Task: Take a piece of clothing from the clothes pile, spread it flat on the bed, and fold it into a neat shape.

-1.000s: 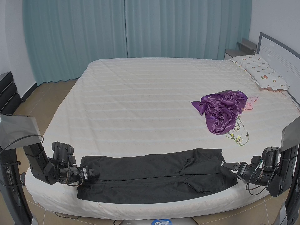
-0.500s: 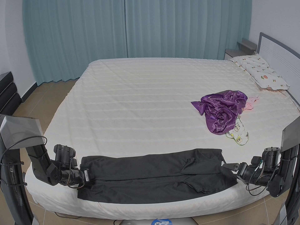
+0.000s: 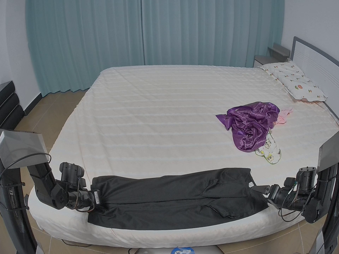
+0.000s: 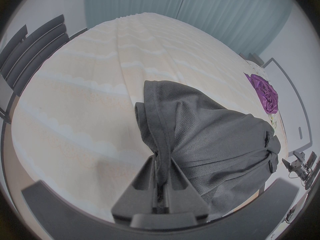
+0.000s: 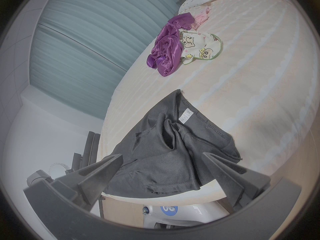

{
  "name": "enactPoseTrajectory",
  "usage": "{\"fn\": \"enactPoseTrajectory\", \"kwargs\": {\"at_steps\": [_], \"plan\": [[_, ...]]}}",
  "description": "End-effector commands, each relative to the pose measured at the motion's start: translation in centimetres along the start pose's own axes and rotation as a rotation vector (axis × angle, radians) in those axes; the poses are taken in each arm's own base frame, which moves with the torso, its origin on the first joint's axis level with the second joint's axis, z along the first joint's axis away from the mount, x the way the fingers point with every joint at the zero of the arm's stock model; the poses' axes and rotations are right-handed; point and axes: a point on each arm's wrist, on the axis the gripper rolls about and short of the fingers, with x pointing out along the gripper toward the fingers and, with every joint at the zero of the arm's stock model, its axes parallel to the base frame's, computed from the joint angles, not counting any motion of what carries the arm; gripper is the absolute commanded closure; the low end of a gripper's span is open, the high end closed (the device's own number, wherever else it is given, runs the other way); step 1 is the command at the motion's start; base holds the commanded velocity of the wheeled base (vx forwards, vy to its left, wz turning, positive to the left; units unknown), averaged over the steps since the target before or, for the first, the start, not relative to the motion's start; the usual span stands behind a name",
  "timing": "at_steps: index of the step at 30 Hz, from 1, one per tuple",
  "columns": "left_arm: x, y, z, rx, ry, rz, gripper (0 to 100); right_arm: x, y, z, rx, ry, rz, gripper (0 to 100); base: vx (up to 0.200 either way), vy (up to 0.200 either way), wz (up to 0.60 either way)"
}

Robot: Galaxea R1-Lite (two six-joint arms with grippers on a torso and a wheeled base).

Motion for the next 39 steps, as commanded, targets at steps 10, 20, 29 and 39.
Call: {"fn": "enactPoseTrajectory", "kwargs": {"at_steps": [10, 20, 29, 39], "plan": [[-0.6, -0.2, 0.3, 0.005, -0.027, 0.017, 100, 0.0, 0.1, 0.0, -0.005, -0.008, 0.008, 0, 0.0, 0.0, 0.0], [-1.7, -2.0, 0.0, 0.058, -0.09, 0.106, 100, -0.1, 0.1, 0.0, -0.005, -0.008, 0.008, 0, 0.0, 0.0, 0.0], [-2.0, -3.0, -0.5, 0.084, -0.111, 0.148, 100, -0.1, 0.1, 0.0, -0.005, -0.008, 0.008, 0, 0.0, 0.0, 0.0], [-1.8, -3.0, -0.3, 0.077, -0.128, 0.181, 100, -0.1, 0.1, 0.0, -0.005, -0.008, 0.008, 0, 0.0, 0.0, 0.0]]}}
